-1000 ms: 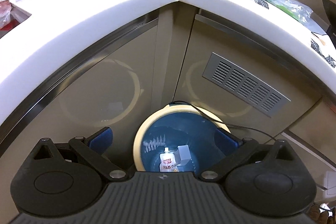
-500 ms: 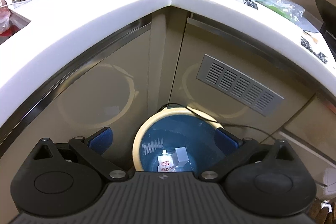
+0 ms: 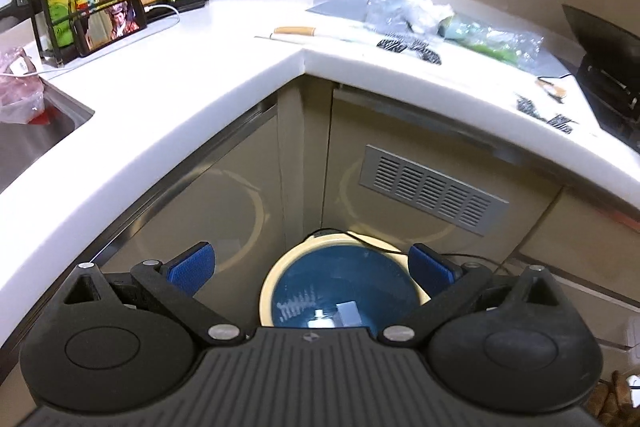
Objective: Collect trash
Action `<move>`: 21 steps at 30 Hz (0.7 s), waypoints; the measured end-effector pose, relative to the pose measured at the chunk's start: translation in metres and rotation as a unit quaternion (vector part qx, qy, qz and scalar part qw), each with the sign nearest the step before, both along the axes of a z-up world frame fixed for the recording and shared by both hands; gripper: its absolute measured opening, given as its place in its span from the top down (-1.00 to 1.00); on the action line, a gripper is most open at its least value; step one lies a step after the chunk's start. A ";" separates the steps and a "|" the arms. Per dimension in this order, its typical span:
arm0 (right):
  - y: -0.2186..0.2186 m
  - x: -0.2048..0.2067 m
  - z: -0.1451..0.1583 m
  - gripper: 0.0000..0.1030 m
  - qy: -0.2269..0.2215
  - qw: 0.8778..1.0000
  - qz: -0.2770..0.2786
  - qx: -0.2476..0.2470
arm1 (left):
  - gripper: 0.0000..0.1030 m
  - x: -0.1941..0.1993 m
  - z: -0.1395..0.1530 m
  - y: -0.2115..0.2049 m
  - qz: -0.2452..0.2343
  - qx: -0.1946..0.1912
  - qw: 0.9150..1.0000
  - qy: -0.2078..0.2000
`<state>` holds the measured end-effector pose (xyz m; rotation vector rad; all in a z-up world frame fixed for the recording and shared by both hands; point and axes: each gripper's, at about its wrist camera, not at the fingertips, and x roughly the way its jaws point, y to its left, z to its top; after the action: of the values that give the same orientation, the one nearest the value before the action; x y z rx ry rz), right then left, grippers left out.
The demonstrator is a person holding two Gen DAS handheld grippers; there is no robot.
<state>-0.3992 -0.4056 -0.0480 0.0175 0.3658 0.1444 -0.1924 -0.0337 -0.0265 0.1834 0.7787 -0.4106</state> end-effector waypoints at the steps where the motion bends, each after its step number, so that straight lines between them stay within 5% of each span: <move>1: -0.002 -0.002 -0.001 -1.00 -0.004 1.000 -0.002 0.004 | -0.99 -0.003 0.002 0.000 0.000 -0.001 1.000 0.000; 9: -0.018 -0.007 -0.009 -1.00 -0.018 0.998 -0.042 0.050 | -0.99 -0.008 0.003 -0.002 0.001 0.006 1.000 0.007; 21: -0.007 -0.006 -0.006 -1.00 -0.023 0.997 -0.063 0.030 | -0.99 -0.017 -0.003 -0.010 -0.022 0.017 1.000 0.000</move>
<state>-0.4051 -0.4124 -0.0542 0.0961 0.3141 0.0319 -0.2093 -0.0434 -0.0291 0.2326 0.7833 -0.4395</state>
